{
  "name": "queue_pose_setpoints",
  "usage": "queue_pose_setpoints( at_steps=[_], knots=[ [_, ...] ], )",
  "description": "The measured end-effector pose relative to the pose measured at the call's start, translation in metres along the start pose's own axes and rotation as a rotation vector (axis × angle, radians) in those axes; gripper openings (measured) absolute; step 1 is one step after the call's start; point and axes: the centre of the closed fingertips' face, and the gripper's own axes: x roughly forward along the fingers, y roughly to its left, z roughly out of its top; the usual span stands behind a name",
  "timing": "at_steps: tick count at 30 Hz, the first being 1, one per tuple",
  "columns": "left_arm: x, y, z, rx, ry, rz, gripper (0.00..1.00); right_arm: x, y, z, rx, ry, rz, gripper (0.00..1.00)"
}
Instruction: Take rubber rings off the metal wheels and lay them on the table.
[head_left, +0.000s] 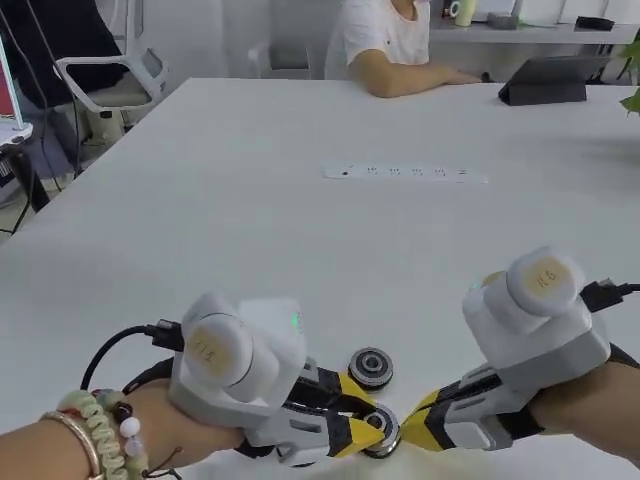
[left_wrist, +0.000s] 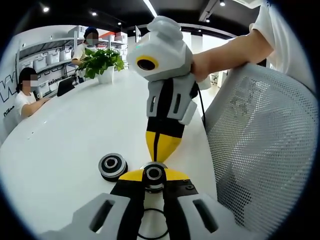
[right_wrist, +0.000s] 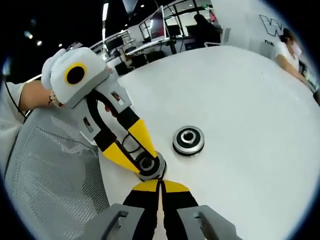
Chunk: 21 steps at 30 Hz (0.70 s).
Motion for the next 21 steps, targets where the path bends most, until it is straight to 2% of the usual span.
queue_pose_setpoints(
  at_steps=[6,9,10,13,17,21],
  knots=[
    [0.0,0.0,0.0,-0.001,0.0,0.0,0.08,-0.003,0.0,0.001,0.061,-0.027,0.026,0.0],
    [0.0,0.0,0.0,-0.001,-0.001,0.0,0.08,-0.008,-0.001,0.007,0.114,-0.076,0.048,0.0],
    [0.0,0.0,0.0,0.0,-0.001,0.0,0.08,-0.01,0.002,0.013,0.13,-0.116,0.07,0.0],
    [0.0,0.0,0.0,0.001,-0.001,0.0,0.08,-0.009,0.003,0.01,0.1,-0.094,0.058,0.0],
    [0.0,0.0,0.0,0.001,-0.001,-0.001,0.08,-0.01,0.004,0.011,0.127,-0.1,0.073,0.0],
    [-0.001,-0.001,0.0,0.002,-0.002,-0.003,0.08,-0.01,0.006,0.012,0.125,-0.098,0.076,0.0]
  ],
)
